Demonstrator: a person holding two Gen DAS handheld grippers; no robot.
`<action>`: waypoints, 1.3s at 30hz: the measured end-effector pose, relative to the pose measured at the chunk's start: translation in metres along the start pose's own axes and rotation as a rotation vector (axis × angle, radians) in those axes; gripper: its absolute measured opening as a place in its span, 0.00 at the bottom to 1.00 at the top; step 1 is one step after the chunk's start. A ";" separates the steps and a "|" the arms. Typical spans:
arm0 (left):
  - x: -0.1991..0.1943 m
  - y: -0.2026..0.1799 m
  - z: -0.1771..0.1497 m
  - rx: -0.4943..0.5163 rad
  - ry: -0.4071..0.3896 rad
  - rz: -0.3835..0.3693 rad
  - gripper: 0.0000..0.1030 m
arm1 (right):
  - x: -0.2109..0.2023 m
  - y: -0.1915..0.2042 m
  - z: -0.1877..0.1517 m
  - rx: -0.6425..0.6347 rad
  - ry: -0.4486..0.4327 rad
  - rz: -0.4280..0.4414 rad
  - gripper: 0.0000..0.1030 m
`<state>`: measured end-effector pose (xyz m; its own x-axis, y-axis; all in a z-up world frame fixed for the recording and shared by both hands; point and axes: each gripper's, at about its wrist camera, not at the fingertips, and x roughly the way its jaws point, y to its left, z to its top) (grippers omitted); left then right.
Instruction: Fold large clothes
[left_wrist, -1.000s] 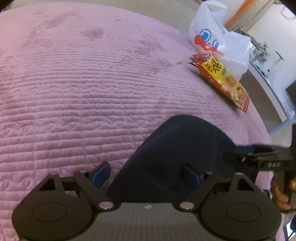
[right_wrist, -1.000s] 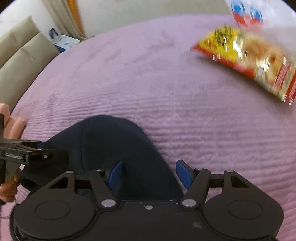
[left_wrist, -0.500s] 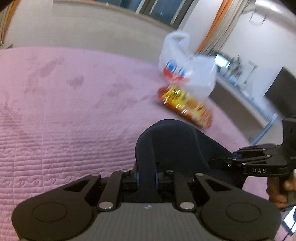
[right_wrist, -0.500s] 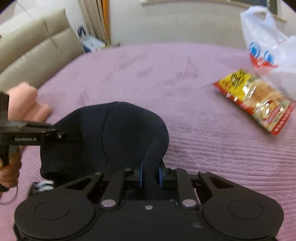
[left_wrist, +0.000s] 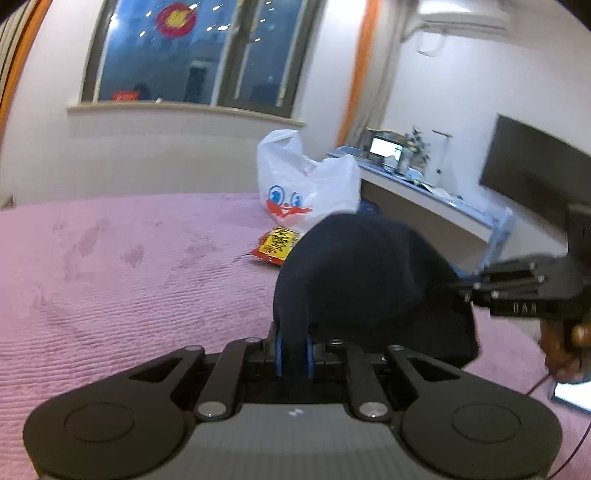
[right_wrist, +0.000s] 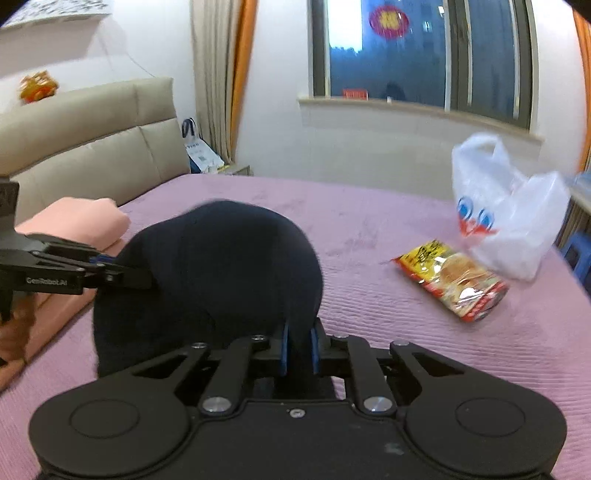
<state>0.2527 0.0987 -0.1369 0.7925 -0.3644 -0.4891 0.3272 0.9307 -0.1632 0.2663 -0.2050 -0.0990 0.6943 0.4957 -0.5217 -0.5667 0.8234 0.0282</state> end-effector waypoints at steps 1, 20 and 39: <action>-0.013 -0.011 -0.009 0.017 0.003 0.002 0.12 | -0.013 0.004 -0.008 -0.013 -0.008 -0.011 0.11; -0.097 -0.057 -0.205 -0.279 0.437 0.012 0.38 | -0.097 0.010 -0.184 0.215 0.458 0.023 0.55; -0.017 -0.018 -0.206 -0.742 0.203 0.028 0.05 | -0.033 0.005 -0.176 0.720 0.267 0.032 0.07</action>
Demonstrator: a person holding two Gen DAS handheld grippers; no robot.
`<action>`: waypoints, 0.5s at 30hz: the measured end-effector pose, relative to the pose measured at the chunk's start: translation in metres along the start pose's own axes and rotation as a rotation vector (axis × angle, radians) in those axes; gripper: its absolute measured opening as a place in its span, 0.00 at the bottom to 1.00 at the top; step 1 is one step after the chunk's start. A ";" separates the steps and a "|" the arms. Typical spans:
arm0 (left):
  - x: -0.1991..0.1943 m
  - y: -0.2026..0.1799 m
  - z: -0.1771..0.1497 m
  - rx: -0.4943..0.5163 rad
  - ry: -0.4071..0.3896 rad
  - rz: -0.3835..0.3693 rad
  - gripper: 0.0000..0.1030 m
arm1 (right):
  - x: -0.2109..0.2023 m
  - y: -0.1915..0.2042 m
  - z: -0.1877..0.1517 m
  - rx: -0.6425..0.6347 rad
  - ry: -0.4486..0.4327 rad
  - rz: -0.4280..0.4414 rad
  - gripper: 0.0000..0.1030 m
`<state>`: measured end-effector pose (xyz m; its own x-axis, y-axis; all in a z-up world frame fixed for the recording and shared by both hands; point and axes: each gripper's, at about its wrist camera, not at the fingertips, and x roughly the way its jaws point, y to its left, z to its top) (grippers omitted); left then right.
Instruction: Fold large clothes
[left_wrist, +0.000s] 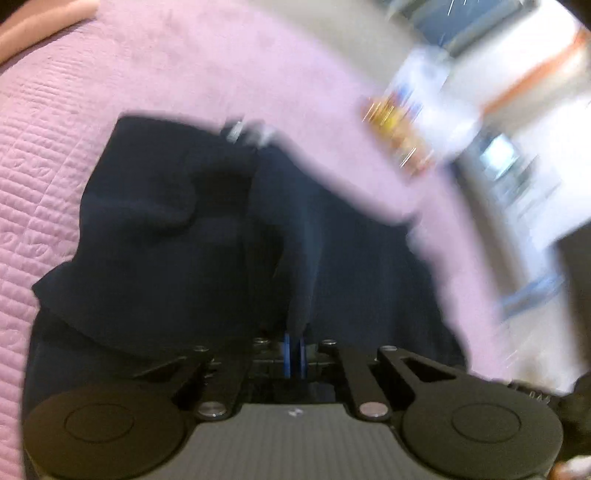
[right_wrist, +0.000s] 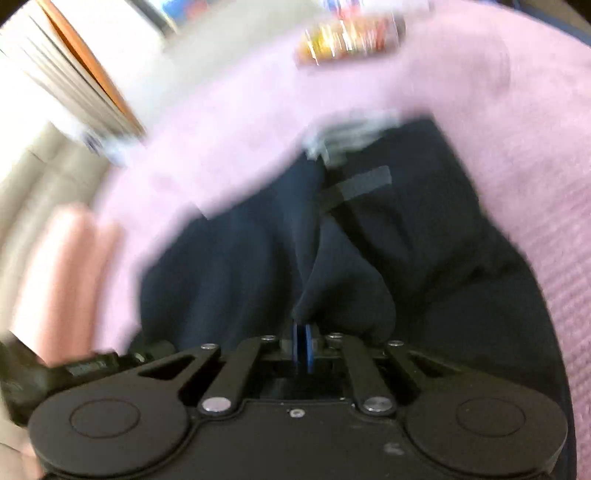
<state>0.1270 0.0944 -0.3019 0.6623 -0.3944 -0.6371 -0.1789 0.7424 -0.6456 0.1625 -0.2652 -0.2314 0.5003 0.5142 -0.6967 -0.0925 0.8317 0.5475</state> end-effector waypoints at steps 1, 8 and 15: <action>-0.014 0.012 -0.003 -0.073 -0.056 -0.102 0.05 | -0.014 -0.006 0.002 0.020 -0.040 0.021 0.07; -0.011 0.043 -0.031 -0.113 -0.009 -0.054 0.06 | 0.010 -0.056 -0.011 0.140 0.046 -0.069 0.06; -0.035 0.040 -0.034 -0.017 0.074 -0.036 0.27 | 0.000 -0.055 -0.011 0.125 0.189 -0.161 0.49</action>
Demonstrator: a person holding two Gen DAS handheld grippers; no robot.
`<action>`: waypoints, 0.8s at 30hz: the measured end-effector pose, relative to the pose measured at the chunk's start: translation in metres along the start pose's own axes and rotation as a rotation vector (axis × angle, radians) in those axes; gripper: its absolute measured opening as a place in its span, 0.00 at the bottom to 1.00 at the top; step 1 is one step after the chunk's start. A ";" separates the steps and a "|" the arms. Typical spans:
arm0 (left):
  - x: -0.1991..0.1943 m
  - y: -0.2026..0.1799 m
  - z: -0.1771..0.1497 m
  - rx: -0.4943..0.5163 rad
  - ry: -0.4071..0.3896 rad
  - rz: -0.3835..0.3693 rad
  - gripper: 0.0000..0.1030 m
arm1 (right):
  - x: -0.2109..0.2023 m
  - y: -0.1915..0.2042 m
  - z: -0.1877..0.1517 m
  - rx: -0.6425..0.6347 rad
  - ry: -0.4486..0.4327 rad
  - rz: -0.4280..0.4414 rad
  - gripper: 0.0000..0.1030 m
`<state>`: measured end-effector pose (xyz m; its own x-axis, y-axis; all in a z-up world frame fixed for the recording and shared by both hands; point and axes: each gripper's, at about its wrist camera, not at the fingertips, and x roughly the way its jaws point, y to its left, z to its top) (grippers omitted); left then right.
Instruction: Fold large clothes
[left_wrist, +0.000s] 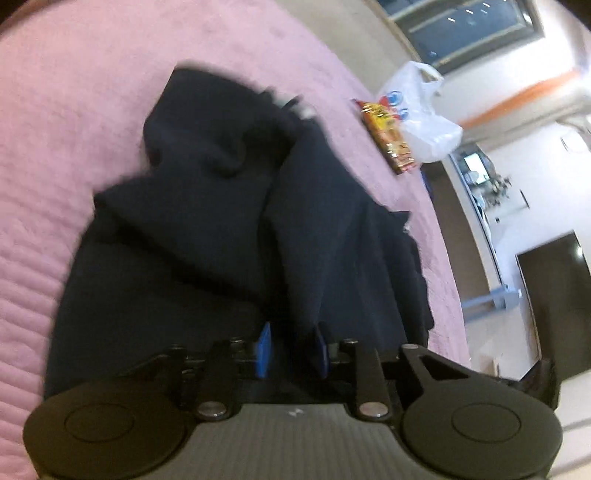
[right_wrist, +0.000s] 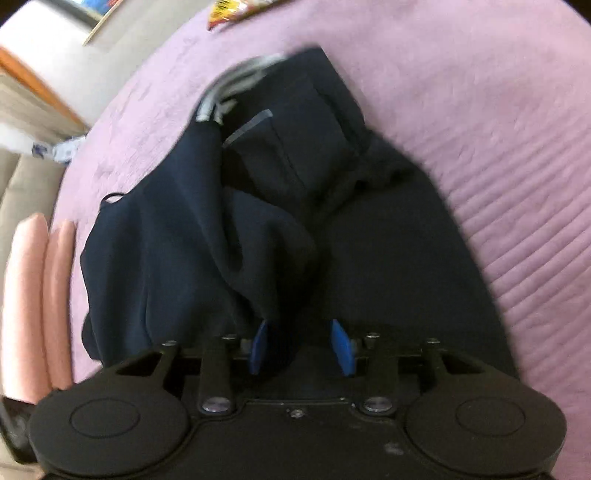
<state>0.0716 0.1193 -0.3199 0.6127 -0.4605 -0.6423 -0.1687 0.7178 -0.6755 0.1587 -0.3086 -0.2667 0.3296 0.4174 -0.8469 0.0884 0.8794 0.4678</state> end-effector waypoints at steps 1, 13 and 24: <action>-0.009 -0.007 0.003 0.035 -0.015 0.008 0.26 | -0.011 0.008 0.000 -0.036 -0.024 -0.012 0.49; 0.053 -0.071 0.000 0.235 0.098 -0.018 0.13 | 0.035 0.126 -0.047 -0.474 -0.015 0.130 0.42; 0.018 -0.023 -0.032 0.113 0.116 -0.002 0.10 | 0.007 0.100 -0.099 -0.676 0.024 0.016 0.37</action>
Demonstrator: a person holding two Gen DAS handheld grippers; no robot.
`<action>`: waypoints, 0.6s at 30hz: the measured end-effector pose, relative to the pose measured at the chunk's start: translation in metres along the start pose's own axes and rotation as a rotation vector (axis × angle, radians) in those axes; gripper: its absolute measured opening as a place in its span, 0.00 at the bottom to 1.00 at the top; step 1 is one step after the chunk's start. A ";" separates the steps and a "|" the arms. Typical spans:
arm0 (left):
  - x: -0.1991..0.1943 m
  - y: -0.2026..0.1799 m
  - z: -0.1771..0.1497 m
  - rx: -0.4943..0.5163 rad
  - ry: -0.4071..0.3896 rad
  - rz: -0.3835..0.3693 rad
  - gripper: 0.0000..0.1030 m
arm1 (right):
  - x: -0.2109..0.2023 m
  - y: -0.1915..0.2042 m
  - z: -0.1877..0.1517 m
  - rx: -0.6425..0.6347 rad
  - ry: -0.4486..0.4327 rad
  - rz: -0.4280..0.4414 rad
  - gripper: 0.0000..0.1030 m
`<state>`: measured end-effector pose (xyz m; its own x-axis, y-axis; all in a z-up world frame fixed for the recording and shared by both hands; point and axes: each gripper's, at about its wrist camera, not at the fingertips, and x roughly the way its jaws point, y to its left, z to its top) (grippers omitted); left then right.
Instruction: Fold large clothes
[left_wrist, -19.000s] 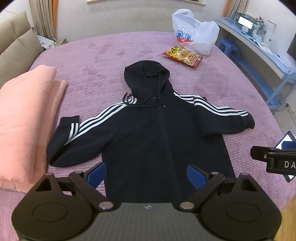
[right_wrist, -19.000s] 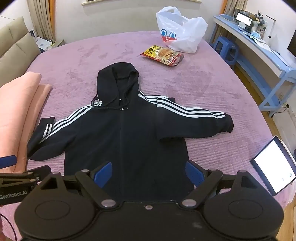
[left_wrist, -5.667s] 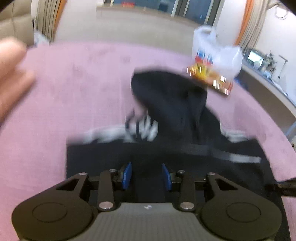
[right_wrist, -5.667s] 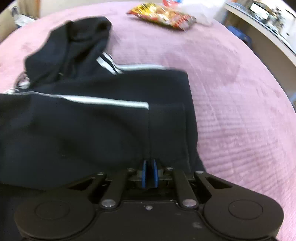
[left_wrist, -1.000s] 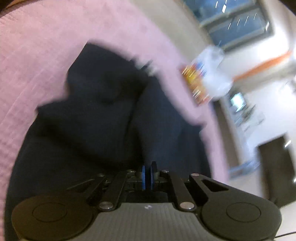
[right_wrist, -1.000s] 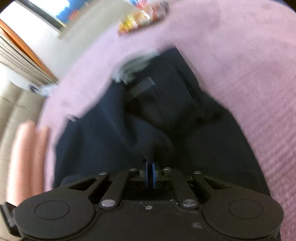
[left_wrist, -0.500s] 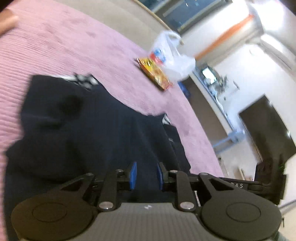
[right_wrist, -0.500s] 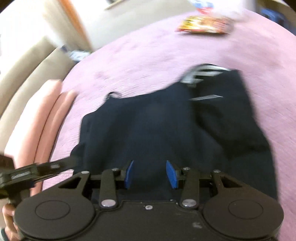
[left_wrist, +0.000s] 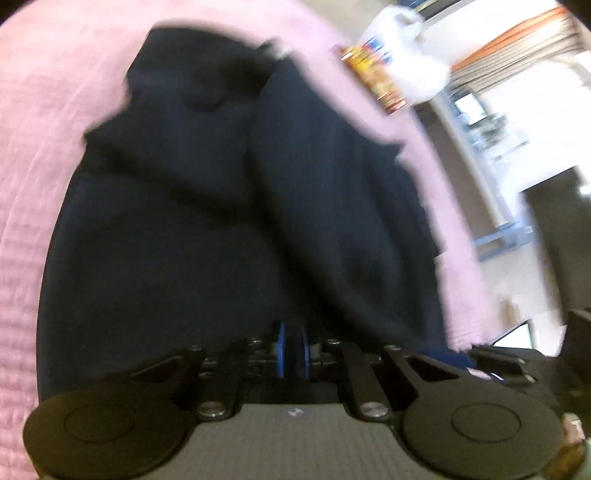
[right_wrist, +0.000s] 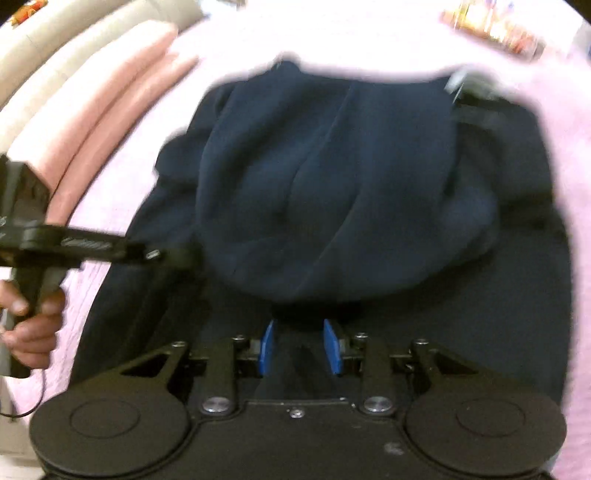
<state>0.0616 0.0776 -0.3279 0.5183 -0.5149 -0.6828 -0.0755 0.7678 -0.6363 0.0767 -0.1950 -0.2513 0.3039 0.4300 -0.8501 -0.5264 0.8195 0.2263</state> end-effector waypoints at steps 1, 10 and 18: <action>-0.007 -0.007 0.008 0.010 -0.037 -0.039 0.11 | -0.007 -0.003 0.009 -0.003 -0.041 -0.024 0.37; 0.054 -0.012 0.053 0.023 -0.085 0.075 0.11 | 0.049 -0.035 0.043 0.009 -0.024 -0.324 0.34; 0.017 0.002 0.030 0.010 -0.075 0.055 0.08 | 0.006 -0.056 0.003 0.175 -0.038 -0.294 0.41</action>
<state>0.0956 0.0815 -0.3298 0.5760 -0.4420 -0.6877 -0.0974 0.7981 -0.5946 0.1104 -0.2378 -0.2675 0.4532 0.1767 -0.8737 -0.2690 0.9616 0.0550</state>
